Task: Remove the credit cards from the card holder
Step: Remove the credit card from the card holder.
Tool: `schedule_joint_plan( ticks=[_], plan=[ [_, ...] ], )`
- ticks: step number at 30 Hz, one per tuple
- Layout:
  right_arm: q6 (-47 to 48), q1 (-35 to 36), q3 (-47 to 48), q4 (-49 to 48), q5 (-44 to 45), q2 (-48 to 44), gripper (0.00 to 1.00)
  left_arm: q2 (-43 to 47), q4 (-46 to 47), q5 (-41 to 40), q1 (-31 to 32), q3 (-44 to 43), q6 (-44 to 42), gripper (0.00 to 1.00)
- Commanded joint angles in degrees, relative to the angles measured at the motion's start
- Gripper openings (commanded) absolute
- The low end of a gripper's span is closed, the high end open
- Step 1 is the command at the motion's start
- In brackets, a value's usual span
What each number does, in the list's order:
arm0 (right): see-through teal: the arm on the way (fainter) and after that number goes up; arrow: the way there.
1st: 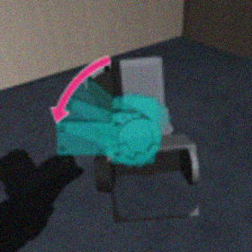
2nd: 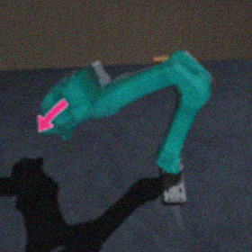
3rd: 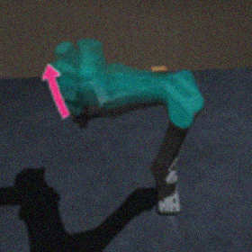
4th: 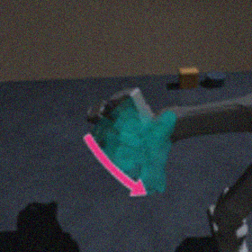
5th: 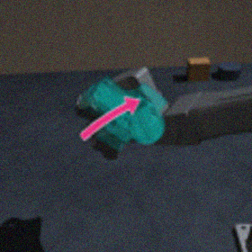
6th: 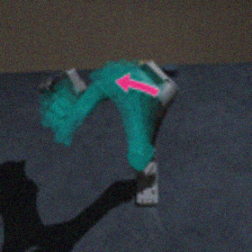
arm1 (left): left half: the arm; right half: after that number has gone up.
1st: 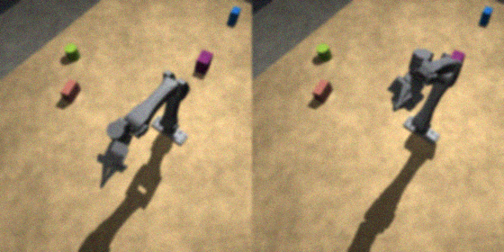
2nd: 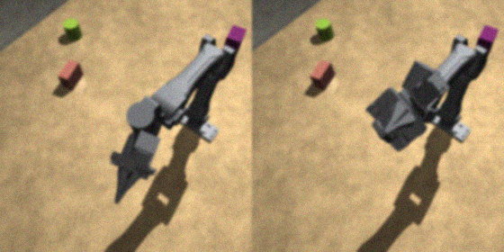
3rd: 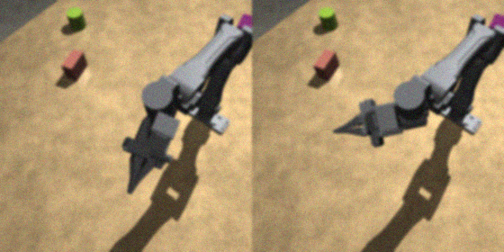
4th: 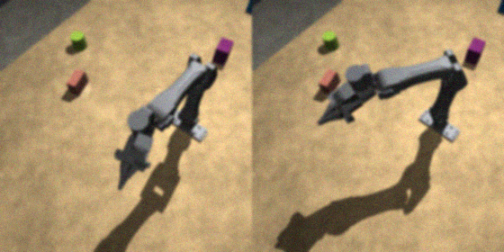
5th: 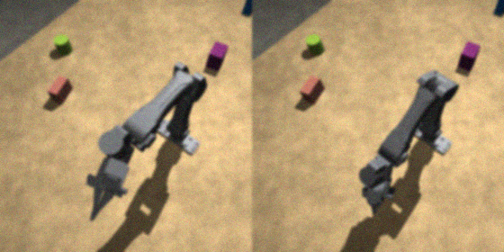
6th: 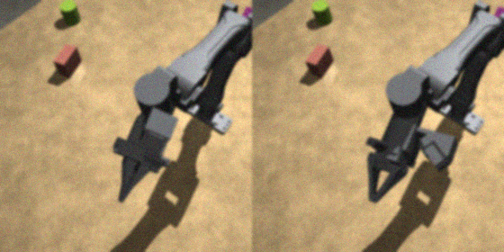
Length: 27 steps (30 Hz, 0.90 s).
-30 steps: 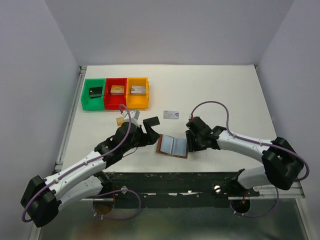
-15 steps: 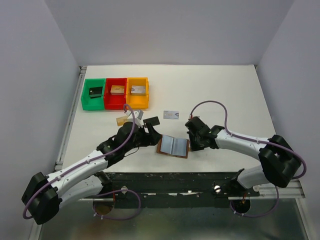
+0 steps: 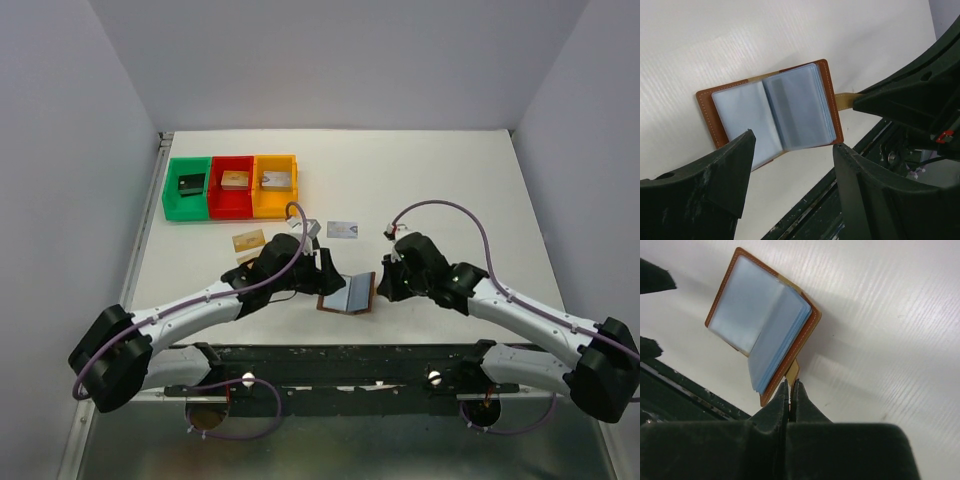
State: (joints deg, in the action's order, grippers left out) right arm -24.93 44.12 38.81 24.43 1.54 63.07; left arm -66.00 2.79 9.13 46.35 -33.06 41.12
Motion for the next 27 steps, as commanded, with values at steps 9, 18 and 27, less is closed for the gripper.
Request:
schedule_joint_plan(
  ticks=[9,18,27],
  plan=[
    [2.87,-0.26,-3.65,-1.84,-2.60,-3.30,0.00,-15.03,2.93,4.06,3.39,-7.89,-3.15,0.74],
    [2.78,-0.35,-4.00,-4.47,-3.47,-1.54,0.00,-20.31,1.35,4.32,5.33,-11.41,-4.30,0.74],
    [2.69,-0.79,-3.04,-4.91,-4.97,-1.90,0.00,-22.86,-0.06,3.88,5.86,-13.08,-5.09,0.75]
  ],
)
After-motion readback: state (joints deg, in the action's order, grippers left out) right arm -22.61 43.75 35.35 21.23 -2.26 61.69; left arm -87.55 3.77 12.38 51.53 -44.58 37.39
